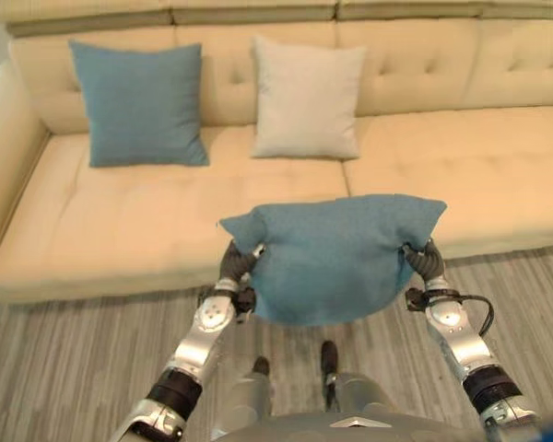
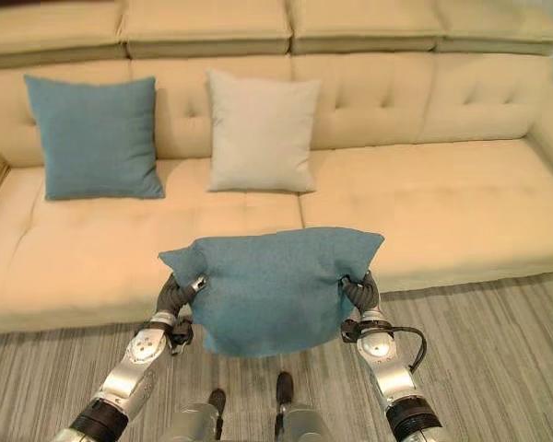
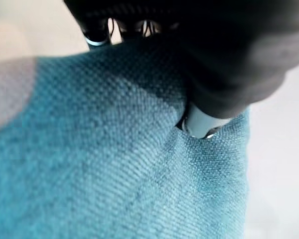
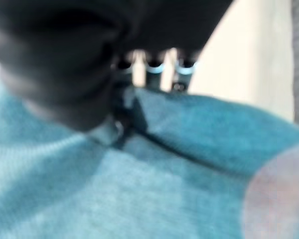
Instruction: Pick up all the scattered cushions and arrange them neatly on the sofa.
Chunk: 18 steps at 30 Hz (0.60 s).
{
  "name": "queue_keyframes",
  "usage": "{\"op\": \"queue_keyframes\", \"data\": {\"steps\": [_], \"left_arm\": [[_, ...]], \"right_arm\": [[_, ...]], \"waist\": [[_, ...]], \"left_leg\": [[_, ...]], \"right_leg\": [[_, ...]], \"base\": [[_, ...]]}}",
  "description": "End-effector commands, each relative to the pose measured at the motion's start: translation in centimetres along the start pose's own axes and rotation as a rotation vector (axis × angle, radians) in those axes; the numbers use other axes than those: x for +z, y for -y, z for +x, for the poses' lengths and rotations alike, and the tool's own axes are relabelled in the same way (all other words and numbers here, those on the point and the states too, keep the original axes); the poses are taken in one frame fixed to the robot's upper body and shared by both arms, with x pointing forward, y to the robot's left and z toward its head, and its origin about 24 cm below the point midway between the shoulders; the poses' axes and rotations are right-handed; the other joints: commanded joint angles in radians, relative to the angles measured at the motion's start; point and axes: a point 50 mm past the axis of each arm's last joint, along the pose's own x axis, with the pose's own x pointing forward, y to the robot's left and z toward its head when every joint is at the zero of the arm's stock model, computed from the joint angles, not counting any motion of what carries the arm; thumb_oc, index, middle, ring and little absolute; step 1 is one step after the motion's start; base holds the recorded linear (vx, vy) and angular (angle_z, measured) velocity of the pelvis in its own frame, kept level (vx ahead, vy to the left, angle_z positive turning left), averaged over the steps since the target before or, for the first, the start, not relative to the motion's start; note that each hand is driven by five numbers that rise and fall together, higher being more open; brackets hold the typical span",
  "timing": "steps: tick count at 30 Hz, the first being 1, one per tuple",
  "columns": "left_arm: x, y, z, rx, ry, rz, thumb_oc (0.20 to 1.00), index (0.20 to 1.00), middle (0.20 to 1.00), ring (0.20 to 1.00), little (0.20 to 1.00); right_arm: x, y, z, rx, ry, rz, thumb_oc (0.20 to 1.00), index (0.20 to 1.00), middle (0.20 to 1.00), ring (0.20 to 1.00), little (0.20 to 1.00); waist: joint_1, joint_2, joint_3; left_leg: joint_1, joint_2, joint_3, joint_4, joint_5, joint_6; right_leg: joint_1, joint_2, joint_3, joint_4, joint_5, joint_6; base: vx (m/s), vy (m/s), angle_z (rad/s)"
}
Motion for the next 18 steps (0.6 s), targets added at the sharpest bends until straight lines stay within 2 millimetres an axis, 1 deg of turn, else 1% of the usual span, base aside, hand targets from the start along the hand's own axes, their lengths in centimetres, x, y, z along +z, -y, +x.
{"op": "queue_keyframes", "data": {"steps": [1, 2, 4, 5, 6, 7, 9, 12, 13, 14, 15, 17, 18], "left_arm": [[3.7, -0.9, 0.8, 0.003, 0.177, 0.004, 0.2, 0.2, 0.2, 0.2, 0.2], [3.5, -0.8, 0.6, -0.007, 0.17, 0.015, 0.2, 0.2, 0.2, 0.2, 0.2], [3.6, -1.2, 0.4, -0.008, 0.179, 0.038, 0.2, 0.2, 0.2, 0.2, 0.2], [3.8, -1.6, 0.3, -0.002, 0.184, 0.051, 0.2, 0.2, 0.2, 0.2, 0.2], [4.0, -2.0, 0.3, 0.004, 0.19, 0.063, 0.2, 0.2, 0.2, 0.2, 0.2], [4.2, -3.1, -0.1, 0.017, 0.192, 0.092, 0.2, 0.2, 0.2, 0.2, 0.2], [4.2, -3.9, -0.4, 0.043, 0.194, 0.09, 0.2, 0.2, 0.2, 0.2, 0.2], [4.1, -4.0, -0.5, 0.043, 0.19, 0.092, 0.2, 0.2, 0.2, 0.2, 0.2], [3.6, -3.3, -0.4, 0.026, 0.171, 0.076, 0.2, 0.2, 0.2, 0.2, 0.2], [3.6, -3.3, -0.4, 0.026, 0.171, 0.076, 0.2, 0.2, 0.2, 0.2, 0.2], [3.3, -2.5, -0.2, 0.011, 0.158, 0.052, 0.2, 0.2, 0.2, 0.2, 0.2], [3.1, -1.9, 0.0, -0.009, 0.147, 0.041, 0.2, 0.2, 0.2, 0.2, 0.2], [3.1, -1.9, 0.0, -0.009, 0.147, 0.041, 0.2, 0.2, 0.2, 0.2, 0.2]], "right_arm": [[2.8, 3.5, 1.2, -0.133, 0.131, 0.031, 0.2, 0.2, 0.2, 0.2, 0.2], [2.7, 3.4, 1.1, -0.13, 0.125, 0.036, 0.2, 0.2, 0.2, 0.2, 0.2], [2.6, 2.9, 1.1, -0.115, 0.121, 0.035, 0.2, 0.2, 0.2, 0.2, 0.2], [2.8, 2.2, 1.2, -0.092, 0.125, 0.04, 0.2, 0.2, 0.2, 0.2, 0.2], [2.9, 1.9, 1.3, -0.083, 0.126, 0.045, 0.2, 0.2, 0.2, 0.2, 0.2], [3.1, 0.9, 1.1, -0.032, 0.133, 0.053, 0.2, 0.2, 0.2, 0.2, 0.2], [3.1, 0.5, 1.0, -0.011, 0.136, 0.046, 0.2, 0.2, 0.2, 0.2, 0.2], [3.1, 0.6, 0.9, -0.009, 0.14, 0.045, 0.2, 0.2, 0.2, 0.2, 0.2], [2.9, 0.8, 0.8, -0.011, 0.133, 0.044, 0.2, 0.2, 0.2, 0.2, 0.2], [2.9, 0.8, 0.8, -0.011, 0.133, 0.044, 0.2, 0.2, 0.2, 0.2, 0.2], [2.9, 1.3, 0.6, -0.017, 0.135, 0.04, 0.2, 0.2, 0.2, 0.2, 0.2], [2.5, 1.7, 0.2, -0.024, 0.125, 0.037, 0.2, 0.2, 0.2, 0.2, 0.2], [2.5, 1.7, 0.2, -0.024, 0.124, 0.036, 0.2, 0.2, 0.2, 0.2, 0.2]], "waist": [[-0.006, 0.007, 0.009], [-0.01, 0.009, 0.01], [-0.003, 0.011, 0.014], [0.005, 0.014, 0.022], [0.023, 0.016, 0.029], [0.062, 0.03, 0.027], [0.082, 0.028, 0.022], [0.09, 0.023, 0.014], [0.084, -0.007, -0.004], [0.086, -0.008, -0.005], [0.074, -0.017, -0.014], [0.059, -0.02, -0.022], [0.058, -0.019, -0.021]], "left_leg": [[0.098, 0.002, 0.13, -0.157, -0.024, 0.017], [0.105, 0.002, 0.152, -0.165, -0.027, 0.024], [0.114, 0.001, 0.208, -0.184, -0.03, 0.039], [0.113, 0.009, 0.262, -0.196, -0.027, 0.049], [0.111, 0.021, 0.299, -0.199, -0.026, 0.053], [0.108, 0.061, 0.378, -0.217, -0.016, 0.061], [0.138, 0.085, 0.428, -0.231, -0.018, 0.065], [0.141, 0.088, 0.441, -0.234, -0.014, 0.065], [0.162, 0.083, 0.448, -0.229, -0.023, 0.056], [0.16, 0.082, 0.45, -0.231, -0.019, 0.056], [0.148, 0.098, 0.446, -0.209, -0.012, 0.035], [0.144, 0.117, 0.443, -0.192, -0.012, 0.021], [0.144, 0.118, 0.441, -0.189, -0.013, 0.02]], "right_leg": [[0.02, -0.018, 0.021, 0.038, -0.006, 0.089], [0.012, -0.019, 0.035, 0.041, 0.001, 0.1], [-0.013, -0.023, 0.073, 0.05, 0.027, 0.125], [-0.051, -0.03, 0.075, 0.061, 0.053, 0.145], [-0.087, -0.04, 0.038, 0.086, 0.063, 0.143], [-0.079, -0.123, -0.238, 0.163, -0.001, 0.105], [-0.036, -0.142, -0.311, 0.212, -0.036, 0.104], [-0.007, -0.146, -0.323, 0.194, -0.037, 0.105], [0.049, -0.086, -0.22, 0.102, -0.054, 0.09], [0.048, -0.086, -0.219, 0.096, -0.048, 0.09], [0.081, -0.047, -0.193, 0.013, -0.033, 0.082], [0.104, -0.032, -0.199, -0.01, -0.036, 0.071], [0.105, -0.032, -0.201, -0.011, -0.035, 0.071]], "base": [[-0.08, 0.307, -0.33], [-0.1, 0.296, -0.77], [-0.11, 0.217, -1.35], [-0.18, 0.184, -1.46], [-0.25, 0.16, -2.2], [-0.16, 0.071, -2.19], [-0.07, 0.002, -1.6], [0.02, -0.101, -0.81], [0.09, -0.165, -0.24], [0.14, -0.382, 0.29], [0.07, -0.273, 0.38], [0.08, -0.224, 0.41], [0.02, -0.059, 0.03]]}}
